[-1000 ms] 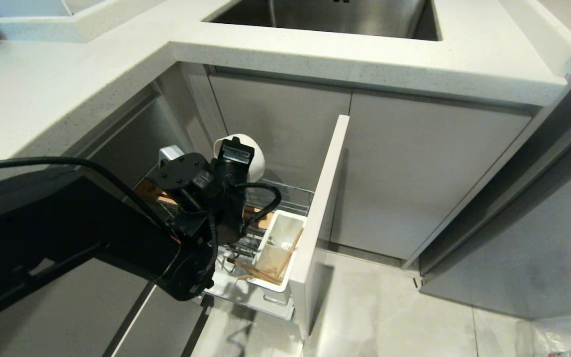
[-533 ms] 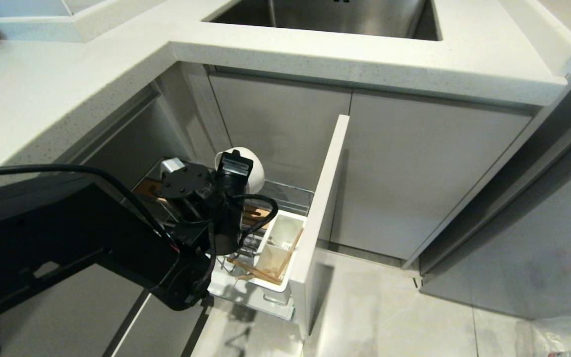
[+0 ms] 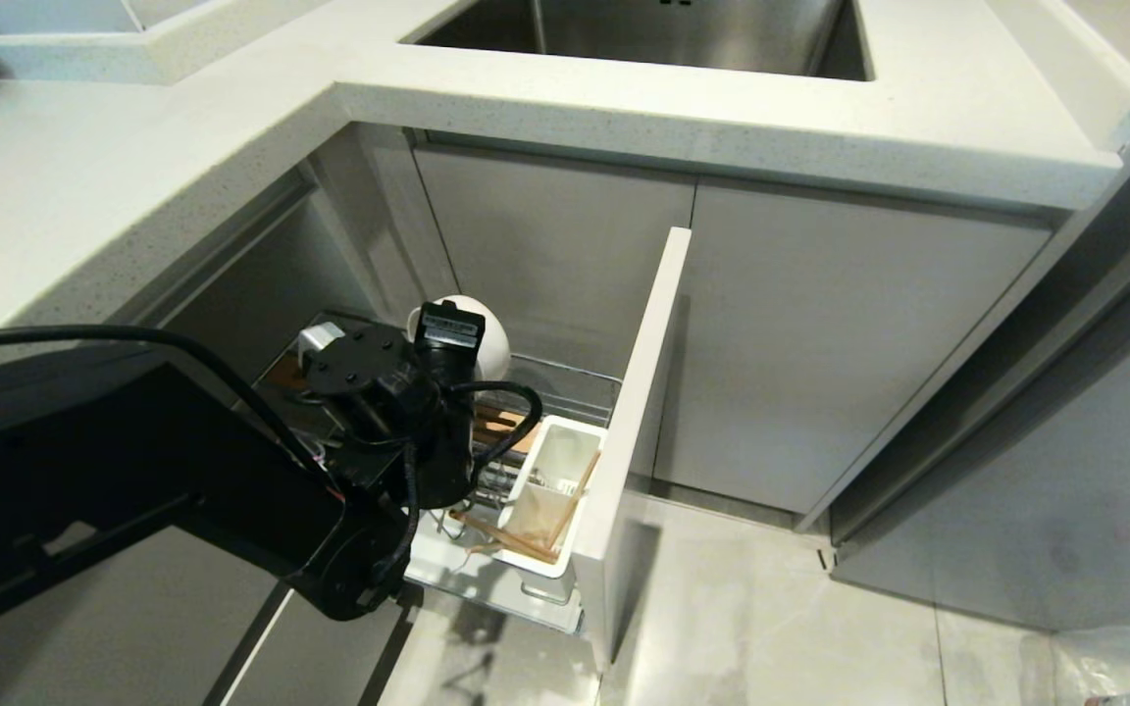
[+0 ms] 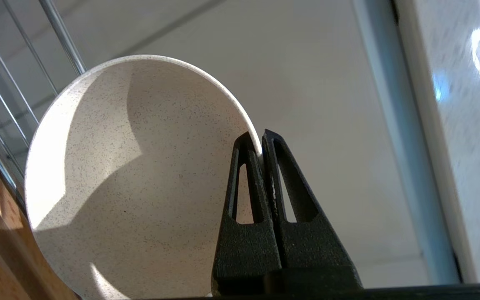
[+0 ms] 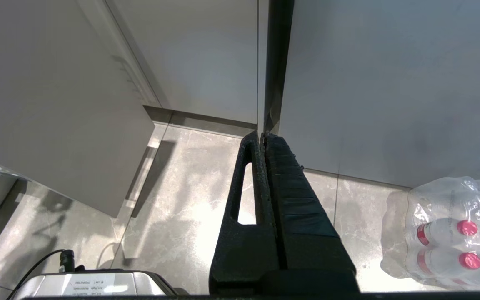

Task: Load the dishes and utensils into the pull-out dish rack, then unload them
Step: Pick up the bowl and place it in the cupboard

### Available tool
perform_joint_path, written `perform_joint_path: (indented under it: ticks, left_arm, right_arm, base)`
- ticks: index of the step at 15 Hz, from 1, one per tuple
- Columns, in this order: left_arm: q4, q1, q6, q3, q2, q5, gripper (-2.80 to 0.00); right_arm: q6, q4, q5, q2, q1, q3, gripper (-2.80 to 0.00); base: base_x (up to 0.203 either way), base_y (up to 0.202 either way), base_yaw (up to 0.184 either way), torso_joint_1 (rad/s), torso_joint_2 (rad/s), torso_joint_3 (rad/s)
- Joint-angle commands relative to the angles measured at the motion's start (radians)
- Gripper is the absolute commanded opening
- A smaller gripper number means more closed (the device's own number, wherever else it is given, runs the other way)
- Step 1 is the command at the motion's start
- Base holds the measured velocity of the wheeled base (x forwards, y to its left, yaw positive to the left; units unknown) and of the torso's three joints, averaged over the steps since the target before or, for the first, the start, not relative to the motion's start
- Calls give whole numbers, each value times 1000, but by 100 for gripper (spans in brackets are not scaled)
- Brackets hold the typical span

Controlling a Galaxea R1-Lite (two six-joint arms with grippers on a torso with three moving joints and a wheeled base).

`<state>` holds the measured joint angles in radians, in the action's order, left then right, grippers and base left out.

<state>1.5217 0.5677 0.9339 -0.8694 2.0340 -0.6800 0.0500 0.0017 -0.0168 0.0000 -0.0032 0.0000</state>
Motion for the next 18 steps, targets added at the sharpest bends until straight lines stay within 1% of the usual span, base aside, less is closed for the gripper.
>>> perform_joint_path:
  ticks: [1, 3, 5, 8, 11, 13, 16, 18]
  left_arm:
    - [8, 0, 14, -3, -9, -17, -280]
    - [8, 0, 39, -4, -9, -43, -280]
    - [8, 0, 54, -8, -8, -55, -280]
    - [8, 3, 118, -11, -9, -92, -280]
    - [8, 11, 168, -5, -6, -99, -280]
    - [8, 12, 188, -5, -6, -100, -280]
    - [8, 16, 233, 4, -5, -99, -280]
    - [8, 15, 238, 4, 12, -98, -280]
  right_arm:
    - [1, 0, 0, 0, 0, 2, -280]
    - [1, 0, 0, 0, 0, 2, -280]
    - [1, 0, 0, 0, 0, 2, -280]
    - [1, 0, 0, 0, 0, 2, -280]
    - [1, 0, 0, 0, 0, 2, -280]
    - [1, 0, 0, 0, 0, 2, -280]
    - [1, 0, 0, 0, 0, 2, -280]
    - [1, 0, 0, 0, 0, 2, -280]
  base:
    - [0, 0, 0, 0, 0, 0]
    - [0, 0, 0, 0, 0, 0]
    - [0, 0, 0, 0, 0, 0]
    - [0, 0, 0, 0, 0, 0]
    - [0, 0, 0, 0, 0, 0]
    - [0, 0, 0, 0, 0, 0]
    - [0, 0, 0, 0, 0, 0]
    - [0, 0, 0, 0, 0, 0]
